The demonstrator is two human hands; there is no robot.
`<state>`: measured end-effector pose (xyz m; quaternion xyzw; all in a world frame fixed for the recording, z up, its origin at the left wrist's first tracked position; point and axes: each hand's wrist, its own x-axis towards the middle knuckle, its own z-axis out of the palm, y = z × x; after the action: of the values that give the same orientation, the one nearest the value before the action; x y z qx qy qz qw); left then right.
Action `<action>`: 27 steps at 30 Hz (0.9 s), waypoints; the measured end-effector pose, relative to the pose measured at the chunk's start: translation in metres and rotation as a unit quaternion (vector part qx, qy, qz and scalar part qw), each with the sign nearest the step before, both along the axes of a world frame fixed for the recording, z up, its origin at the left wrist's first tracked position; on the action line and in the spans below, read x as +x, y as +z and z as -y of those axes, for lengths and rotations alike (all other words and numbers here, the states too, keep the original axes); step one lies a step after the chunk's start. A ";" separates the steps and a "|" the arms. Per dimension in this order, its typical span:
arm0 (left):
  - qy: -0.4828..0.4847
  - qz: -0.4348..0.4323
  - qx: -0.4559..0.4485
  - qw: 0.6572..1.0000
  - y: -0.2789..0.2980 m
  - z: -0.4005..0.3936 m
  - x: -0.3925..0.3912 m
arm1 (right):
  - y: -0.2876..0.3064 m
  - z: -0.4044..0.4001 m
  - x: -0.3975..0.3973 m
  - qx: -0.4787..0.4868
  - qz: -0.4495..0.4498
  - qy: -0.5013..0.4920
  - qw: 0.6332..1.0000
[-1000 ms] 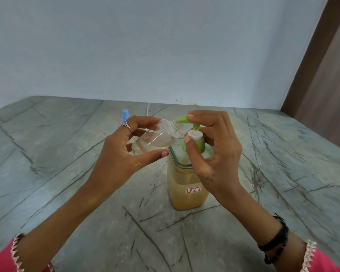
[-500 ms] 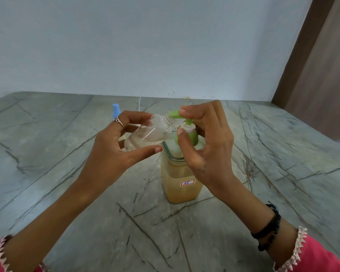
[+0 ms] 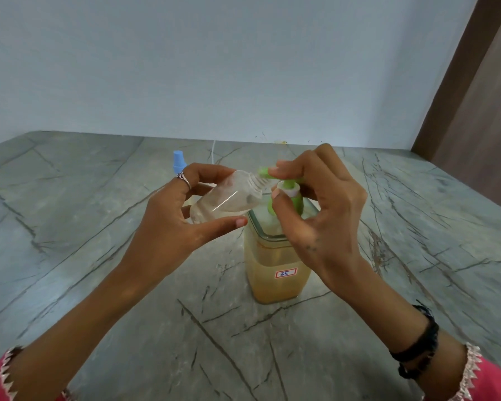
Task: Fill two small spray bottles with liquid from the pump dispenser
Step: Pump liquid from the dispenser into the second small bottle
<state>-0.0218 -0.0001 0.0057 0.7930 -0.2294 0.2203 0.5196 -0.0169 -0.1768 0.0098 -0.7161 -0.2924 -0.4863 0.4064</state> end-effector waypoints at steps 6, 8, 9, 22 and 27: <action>-0.008 0.005 0.003 1.000 0.000 -0.001 0.000 | 0.000 -0.001 0.001 0.000 -0.005 0.002 1.000; -0.009 0.003 -0.002 1.000 0.000 0.000 -0.001 | -0.003 -0.001 0.001 -0.010 0.002 0.000 1.000; -0.010 0.002 -0.008 1.000 0.000 0.000 -0.002 | -0.003 -0.001 0.000 -0.017 0.007 -0.001 1.000; -0.007 -0.008 -0.019 1.000 0.000 0.001 -0.002 | 0.001 0.001 0.001 0.003 -0.011 0.018 1.000; -0.005 -0.007 -0.001 1.000 -0.001 -0.001 0.001 | 0.005 -0.001 0.001 -0.005 -0.018 0.008 1.000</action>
<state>-0.0209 0.0005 0.0051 0.7927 -0.2296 0.2122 0.5233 -0.0159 -0.1761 0.0151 -0.7245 -0.2934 -0.4681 0.4123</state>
